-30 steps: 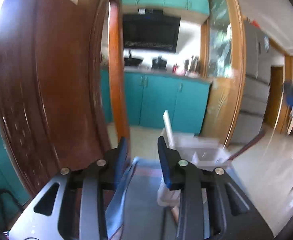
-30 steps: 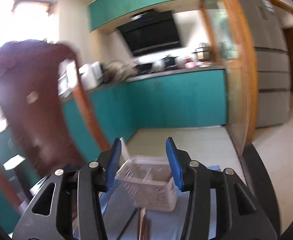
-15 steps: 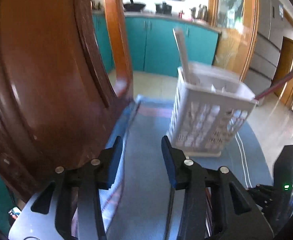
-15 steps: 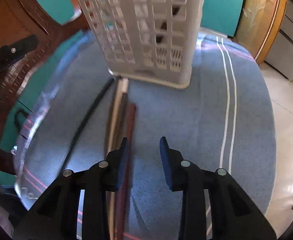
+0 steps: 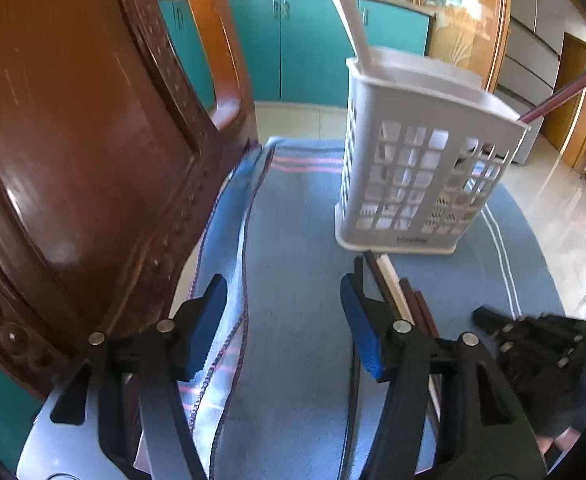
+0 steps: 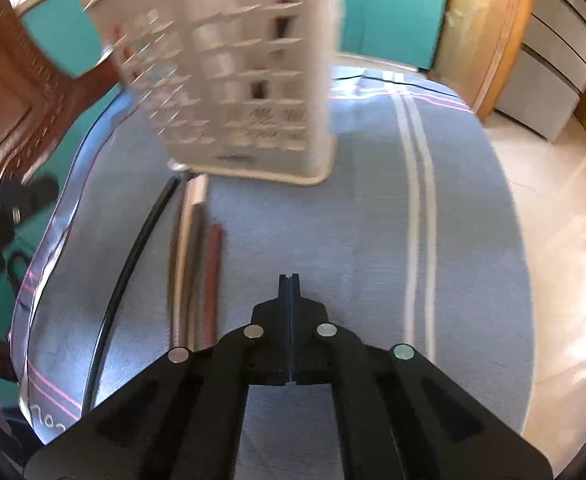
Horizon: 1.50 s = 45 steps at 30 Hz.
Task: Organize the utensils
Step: 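Lower both open tools back to the remaining chopsticks beside the holder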
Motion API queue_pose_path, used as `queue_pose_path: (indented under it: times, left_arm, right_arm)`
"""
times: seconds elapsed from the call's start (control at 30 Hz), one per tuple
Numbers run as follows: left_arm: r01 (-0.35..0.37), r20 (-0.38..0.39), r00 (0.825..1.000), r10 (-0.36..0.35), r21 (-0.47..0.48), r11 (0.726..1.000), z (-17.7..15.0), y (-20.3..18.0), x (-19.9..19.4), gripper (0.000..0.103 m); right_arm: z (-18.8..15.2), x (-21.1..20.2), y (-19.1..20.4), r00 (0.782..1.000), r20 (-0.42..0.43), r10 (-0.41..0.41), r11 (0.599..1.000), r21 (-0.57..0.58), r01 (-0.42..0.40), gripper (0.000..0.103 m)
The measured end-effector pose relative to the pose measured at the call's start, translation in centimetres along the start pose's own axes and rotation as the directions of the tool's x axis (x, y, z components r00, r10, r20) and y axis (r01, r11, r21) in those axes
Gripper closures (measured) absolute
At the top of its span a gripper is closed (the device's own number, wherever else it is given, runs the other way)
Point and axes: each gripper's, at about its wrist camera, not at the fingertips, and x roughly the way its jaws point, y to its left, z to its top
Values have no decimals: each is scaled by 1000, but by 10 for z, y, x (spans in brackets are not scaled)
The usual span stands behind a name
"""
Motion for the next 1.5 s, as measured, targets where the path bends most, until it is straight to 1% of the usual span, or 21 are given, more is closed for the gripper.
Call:
queue_pose_path:
  times: [0.07,0.2,0.3,0.37,0.4,0.47,0.57,0.77,0.87,1.0,1.17,1.4,1.5]
  left_arm:
    - [3,-18,1000,-3,9,1000,2,-3,5,42]
    - [30,-57,998,-28,40,999,0,-13,13,38]
    - [35,-75,997,-30,66,997,-2,-21,21,36]
    - [33,-79,996,-27,72,997,-3,-23,24,35]
    - [30,-83,996,-24,75,997,-4,-25,25,34]
    - [26,-91,996,-19,79,997,-4,-25,26,34]
    - [23,-109,994,-13,91,996,-8,-28,33,32]
    - [28,-141,990,-10,126,992,-15,-40,43,32]
    - [26,-148,989,-6,135,991,-15,-40,42,30]
    - [26,-152,988,-4,139,990,-22,-42,44,29]
    - [25,-164,986,-1,147,989,-24,-42,48,29]
    - [13,-180,983,19,173,985,-27,-48,59,29]
    - [7,-188,982,26,176,984,-30,-50,66,29]
  right_arm:
    - [-1,-3,-13,1000,8,-9,998,60,9,102]
    - [0,-3,-22,1000,6,17,994,111,-18,101]
    - [0,-8,-18,999,22,27,994,104,-30,93]
    - [0,-8,-19,999,28,30,995,95,-33,84]
    - [0,-9,-18,999,28,28,995,93,-31,81]
    - [-1,-12,-17,999,26,28,995,92,-30,73]
    - [1,-9,-20,999,25,24,996,89,-26,67]
    - [1,-1,-25,1000,13,13,996,84,-14,60]
    - [1,-1,-24,1000,9,9,997,81,-10,58]
    - [1,-1,-24,1000,6,6,997,78,-6,57]
    - [2,-2,-24,1000,7,1,997,80,-2,52]
    - [1,-3,-23,1000,6,0,997,75,-1,50]
    - [1,-3,-24,1000,7,-1,997,77,1,48]
